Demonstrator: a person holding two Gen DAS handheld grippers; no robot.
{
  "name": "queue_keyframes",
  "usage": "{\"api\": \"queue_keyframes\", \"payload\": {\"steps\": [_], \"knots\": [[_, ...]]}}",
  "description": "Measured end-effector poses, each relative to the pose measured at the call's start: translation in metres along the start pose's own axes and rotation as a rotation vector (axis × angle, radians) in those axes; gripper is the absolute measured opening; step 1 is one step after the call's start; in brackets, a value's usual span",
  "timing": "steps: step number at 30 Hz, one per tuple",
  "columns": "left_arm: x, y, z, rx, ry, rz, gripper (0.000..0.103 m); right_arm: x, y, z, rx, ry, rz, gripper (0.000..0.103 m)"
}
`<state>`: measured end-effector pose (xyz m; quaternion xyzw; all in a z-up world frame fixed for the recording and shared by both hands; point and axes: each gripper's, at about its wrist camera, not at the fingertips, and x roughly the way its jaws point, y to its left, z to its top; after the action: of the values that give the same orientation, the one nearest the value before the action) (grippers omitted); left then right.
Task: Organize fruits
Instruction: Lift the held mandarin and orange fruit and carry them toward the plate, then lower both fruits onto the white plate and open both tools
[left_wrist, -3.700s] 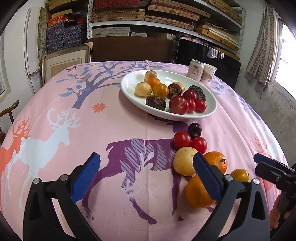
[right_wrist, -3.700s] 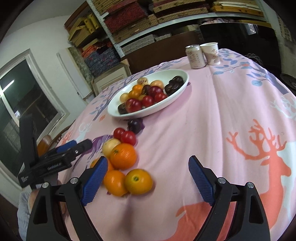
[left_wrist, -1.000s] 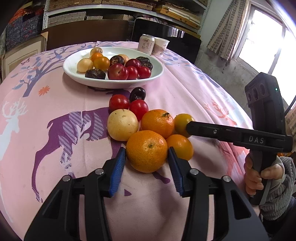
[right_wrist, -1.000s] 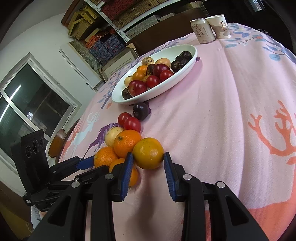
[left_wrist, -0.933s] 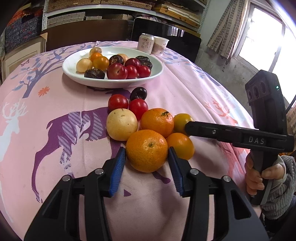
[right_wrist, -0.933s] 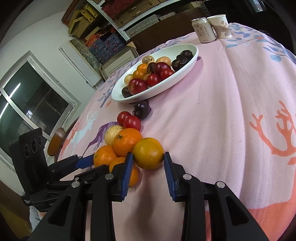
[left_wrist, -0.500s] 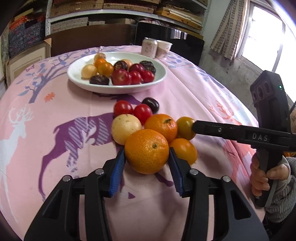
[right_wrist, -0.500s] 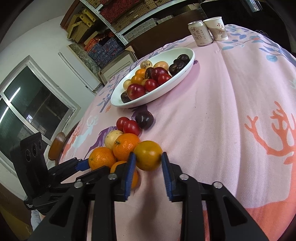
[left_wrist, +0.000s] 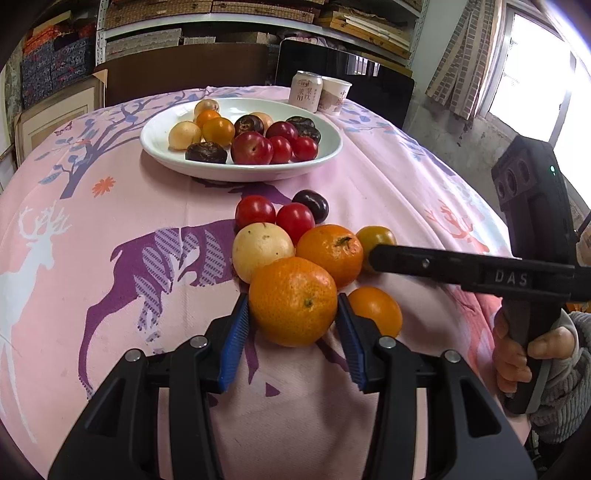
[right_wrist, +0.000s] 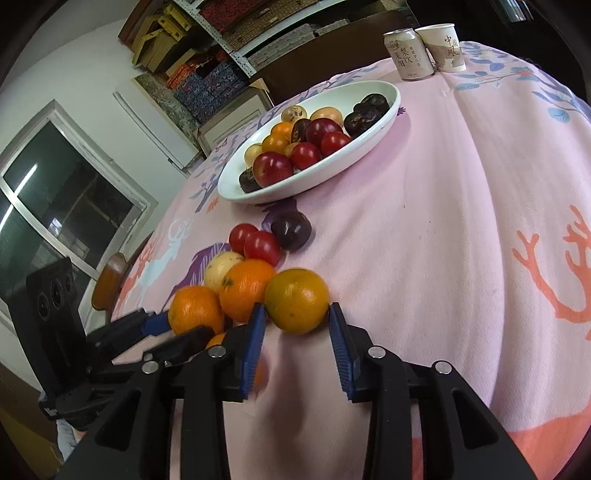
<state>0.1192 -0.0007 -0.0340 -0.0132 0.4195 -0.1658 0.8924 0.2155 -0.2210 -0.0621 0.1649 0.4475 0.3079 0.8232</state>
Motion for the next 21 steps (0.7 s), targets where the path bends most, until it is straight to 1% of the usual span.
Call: {"api": "queue_keyframes", "payload": {"steps": [2, 3, 4, 5, 6, 8, 10, 13, 16, 18, 21], "knots": [[0.003, -0.001, 0.000, 0.004, 0.010, 0.003, 0.046, 0.003, 0.004, 0.002, -0.011, -0.002, 0.003, 0.050], [0.003, -0.001, 0.000, 0.003, 0.010, 0.003, 0.046, 0.004, 0.005, 0.003, -0.020, -0.006, -0.003, 0.050], [0.003, 0.000, 0.000, -0.003, 0.011, -0.003, 0.046, 0.004, 0.007, 0.002, -0.032, -0.008, -0.008, 0.048], [0.003, 0.001, 0.000, -0.008, 0.011, -0.007, 0.046, 0.004, 0.007, 0.001, -0.036, -0.004, -0.011, 0.040], [0.003, 0.001, 0.000, -0.010, 0.010, -0.005, 0.046, 0.003, 0.006, 0.000, -0.035, -0.004, -0.017, 0.037], [0.001, 0.000, 0.000, -0.004, 0.000, 0.006, 0.046, 0.001, 0.005, -0.001, -0.024, -0.005, -0.011, 0.037], [-0.005, -0.002, 0.001, 0.003, -0.029, 0.009, 0.046, 0.000, 0.005, -0.002, -0.028, -0.005, -0.012, 0.037], [-0.015, 0.003, 0.006, -0.016, -0.064, 0.011, 0.045, -0.007, 0.004, -0.001, -0.020, -0.025, -0.003, 0.037], [-0.022, 0.014, 0.021, -0.049, -0.088, 0.012, 0.045, -0.017, 0.002, 0.006, -0.001, -0.052, 0.003, 0.037], [-0.025, 0.021, 0.036, -0.059, -0.105, 0.022, 0.045, -0.024, 0.004, 0.018, -0.004, -0.074, 0.000, 0.037], [-0.023, 0.033, 0.066, -0.080, -0.130, 0.039, 0.045, -0.030, 0.011, 0.048, -0.023, -0.113, -0.017, 0.037]]}}
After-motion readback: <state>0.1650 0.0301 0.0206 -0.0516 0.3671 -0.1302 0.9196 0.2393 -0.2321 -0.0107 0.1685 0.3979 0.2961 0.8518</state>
